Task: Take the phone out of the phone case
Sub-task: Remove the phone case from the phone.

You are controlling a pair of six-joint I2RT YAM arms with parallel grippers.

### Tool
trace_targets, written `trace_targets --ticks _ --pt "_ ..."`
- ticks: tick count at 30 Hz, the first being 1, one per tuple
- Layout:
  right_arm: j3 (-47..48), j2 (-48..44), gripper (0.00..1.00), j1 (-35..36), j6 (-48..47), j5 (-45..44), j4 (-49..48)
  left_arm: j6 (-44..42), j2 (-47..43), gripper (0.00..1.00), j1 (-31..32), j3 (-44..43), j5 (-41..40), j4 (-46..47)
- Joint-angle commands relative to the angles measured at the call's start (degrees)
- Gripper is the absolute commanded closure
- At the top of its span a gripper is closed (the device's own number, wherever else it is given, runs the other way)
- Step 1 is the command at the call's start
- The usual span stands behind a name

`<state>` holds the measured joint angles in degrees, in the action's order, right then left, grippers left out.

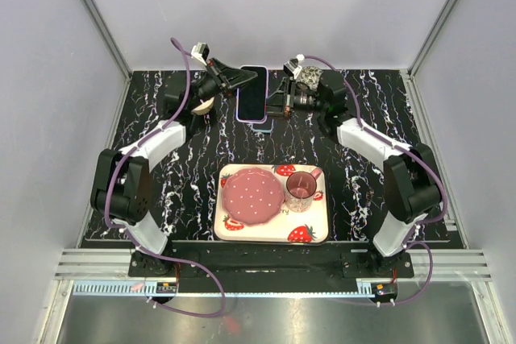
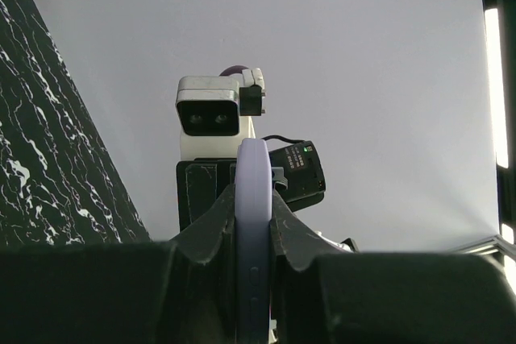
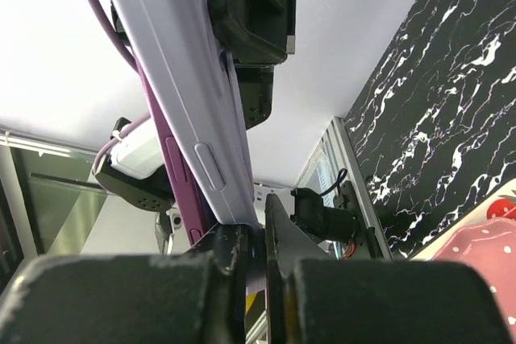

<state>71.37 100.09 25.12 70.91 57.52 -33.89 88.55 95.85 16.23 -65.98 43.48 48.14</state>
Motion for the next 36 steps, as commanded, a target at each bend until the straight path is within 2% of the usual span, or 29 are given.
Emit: trace_targets --ticks 1,2,3,4,5,6,8,9,12,18,23,27,32,36 --pt "-1.06 -3.84 1.0 -3.23 0.28 -19.18 4.24 0.49 0.03 1.0 7.59 -3.8 16.28 3.73" --pt "-1.15 -4.55 1.0 -3.76 -0.68 -20.24 6.71 -3.0 0.3 1.0 7.59 -4.77 16.19 -1.07" --pt "-1.06 -5.34 1.0 -4.2 -3.91 -22.51 13.6 -5.38 0.56 1.0 7.5 -6.69 16.11 -4.42" --pt "-0.28 -7.0 1.0 -4.73 -5.94 -24.02 17.94 -7.93 0.56 0.93 7.59 -7.75 16.02 -7.85" --pt "0.08 -7.8 1.0 -5.6 -7.96 -25.77 22.16 -13.87 0.56 0.76 7.5 -8.9 15.67 -15.89" --pt "0.43 -8.59 1.0 -6.13 -11.81 -28.92 29.07 -16.98 0.48 0.61 7.5 -10.82 15.14 -19.97" --pt "1.66 -10.35 1.0 -7.45 -15.18 -32.01 35.96 -25.13 0.3 0.4 7.5 -12.85 13.56 -30.41" --pt "2.1 -10.71 1.0 -7.72 -18.06 -34.81 40.96 -27.27 0.3 0.22 7.5 -14.6 12.86 -33.43" --pt "3.94 -11.41 1.0 -8.6 -22.81 -39.13 47.84 -32.91 1.09 0.1 7.15 -17.33 10.66 -41.09" --pt "9.21 -8.69 1.0 -8.51 -30.03 -47.56 60.48 -45.73 1.35 0.05 6.89 -21.38 2.06 -56.65" --pt "18.09 -0.88 1.0 -8.6 -33.91 -52.33 72.63 -58.81 -1.63 0.05 9.16 -18.24 -13.93 -62.37" --pt "22.31 3.87 1.0 -8.51 -32.95 -52.16 79.05 -67.27 -3.48 0.06 13.38 -14.81 -25.61 -61.24" --pt "23.9 6.34 1.0 -8.6 -28.74 -48.73 80.3 -70.27 -4.1 0.09 17.25 -9.62 -24.59 -52.99" --pt "23.73 6.25 1.0 -8.51 -24.08 -48.11 82.75 -70.71 -1.99 0.09 18.75 -9.87 -25.03 -50.86"
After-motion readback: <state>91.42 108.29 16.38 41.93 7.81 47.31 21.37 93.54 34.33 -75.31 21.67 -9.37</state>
